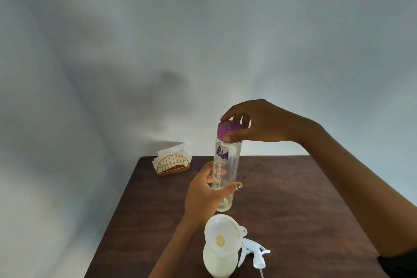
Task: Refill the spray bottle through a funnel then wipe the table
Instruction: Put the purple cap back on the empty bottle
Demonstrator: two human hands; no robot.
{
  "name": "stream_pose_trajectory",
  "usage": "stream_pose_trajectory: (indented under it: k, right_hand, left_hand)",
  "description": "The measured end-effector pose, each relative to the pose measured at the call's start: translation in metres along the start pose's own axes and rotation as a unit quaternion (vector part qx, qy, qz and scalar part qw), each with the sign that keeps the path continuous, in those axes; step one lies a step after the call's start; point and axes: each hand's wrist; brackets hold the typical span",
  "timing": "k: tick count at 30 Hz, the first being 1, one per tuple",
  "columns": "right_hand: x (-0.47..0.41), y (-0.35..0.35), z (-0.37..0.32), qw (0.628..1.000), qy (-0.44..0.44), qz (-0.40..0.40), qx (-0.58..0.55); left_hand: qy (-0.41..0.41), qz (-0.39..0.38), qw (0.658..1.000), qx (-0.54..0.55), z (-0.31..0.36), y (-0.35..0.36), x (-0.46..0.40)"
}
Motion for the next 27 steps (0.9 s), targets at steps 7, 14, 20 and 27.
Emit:
stream_pose_trajectory:
  k: [7,14,20,27]
  right_hand:
    - [-0.001,0.009,0.001,0.999,0.0,0.019,0.031]
    - [-0.006,0.039,0.017,0.997,0.022,0.02,-0.076]
    - [-0.033,0.08,0.044,0.985,0.068,0.041,-0.154]
    - [-0.096,0.122,0.089,0.97,0.103,0.076,-0.205]
  left_hand:
    - [0.002,-0.007,1.0,0.004,-0.008,0.008,0.001]
    - [-0.023,-0.012,0.999,0.024,-0.017,0.01,-0.011]
    - [-0.059,-0.092,0.993,0.04,-0.033,0.008,-0.039]
    - [-0.095,-0.1,0.985,0.105,-0.061,0.01,-0.1]
Point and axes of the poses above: each hand's wrist, its own x-axis away from the middle knuckle, its own y-axis out of the palm, z = x × y, and after that the axes turned 7 degrees about -z, right-handed
